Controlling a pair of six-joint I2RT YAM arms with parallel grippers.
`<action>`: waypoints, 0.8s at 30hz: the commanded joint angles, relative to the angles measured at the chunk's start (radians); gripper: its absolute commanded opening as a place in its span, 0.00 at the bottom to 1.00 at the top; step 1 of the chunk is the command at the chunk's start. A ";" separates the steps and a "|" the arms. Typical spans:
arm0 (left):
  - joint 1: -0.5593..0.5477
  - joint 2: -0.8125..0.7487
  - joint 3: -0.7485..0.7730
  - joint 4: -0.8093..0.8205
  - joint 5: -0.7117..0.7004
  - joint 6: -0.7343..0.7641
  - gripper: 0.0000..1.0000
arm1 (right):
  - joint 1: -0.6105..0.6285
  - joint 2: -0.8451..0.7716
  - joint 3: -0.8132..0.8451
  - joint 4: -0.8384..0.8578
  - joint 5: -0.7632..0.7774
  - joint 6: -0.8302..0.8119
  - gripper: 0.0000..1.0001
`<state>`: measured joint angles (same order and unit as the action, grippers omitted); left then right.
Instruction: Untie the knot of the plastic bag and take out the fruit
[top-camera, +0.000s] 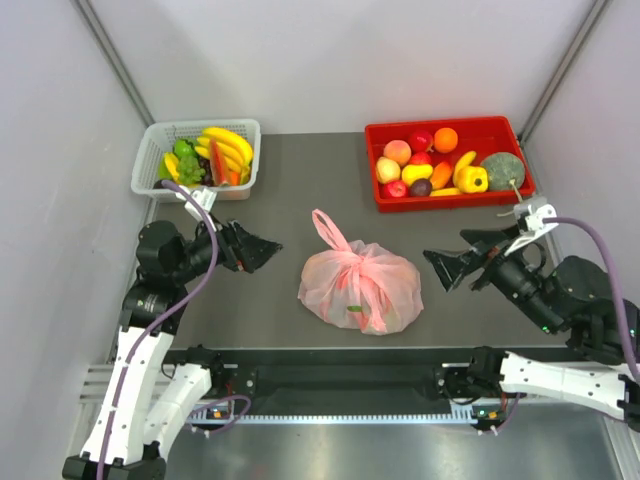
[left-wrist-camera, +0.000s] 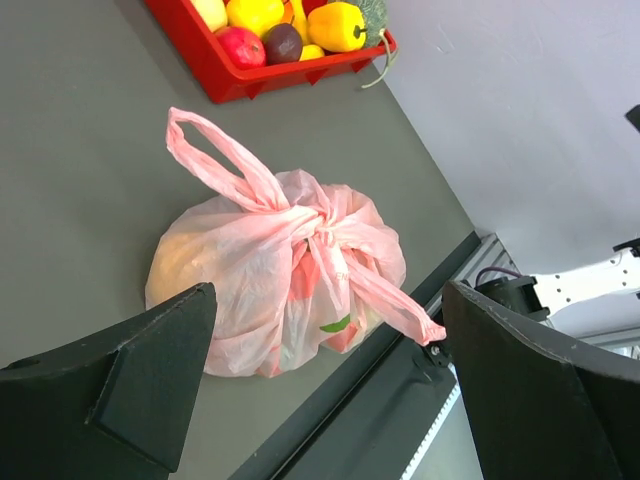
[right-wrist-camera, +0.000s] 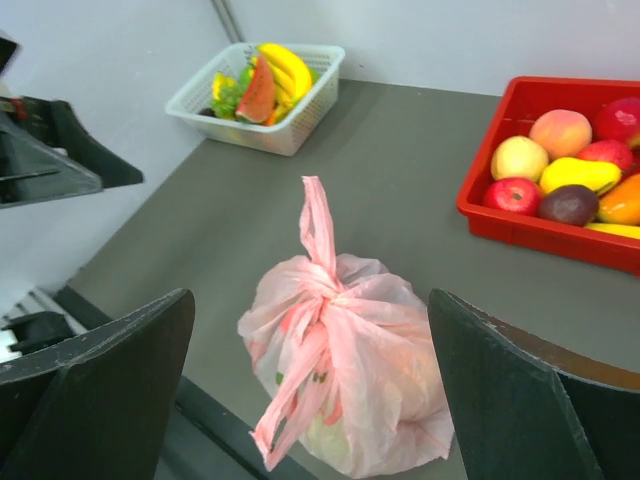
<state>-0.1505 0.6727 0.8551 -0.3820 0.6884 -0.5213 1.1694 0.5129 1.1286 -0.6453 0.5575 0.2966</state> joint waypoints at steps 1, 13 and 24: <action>-0.001 0.007 0.030 0.086 0.030 -0.003 0.99 | -0.005 0.067 0.031 -0.027 0.048 -0.023 1.00; -0.133 0.217 0.007 0.002 -0.116 0.082 0.99 | -0.134 0.489 0.071 -0.060 0.125 -0.033 1.00; -0.418 0.456 0.068 0.032 -0.374 0.155 0.99 | -0.280 0.673 0.001 -0.050 -0.221 -0.086 1.00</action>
<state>-0.5011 1.1030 0.8772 -0.4007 0.4259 -0.4156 0.9001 1.1839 1.1439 -0.6922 0.4568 0.2276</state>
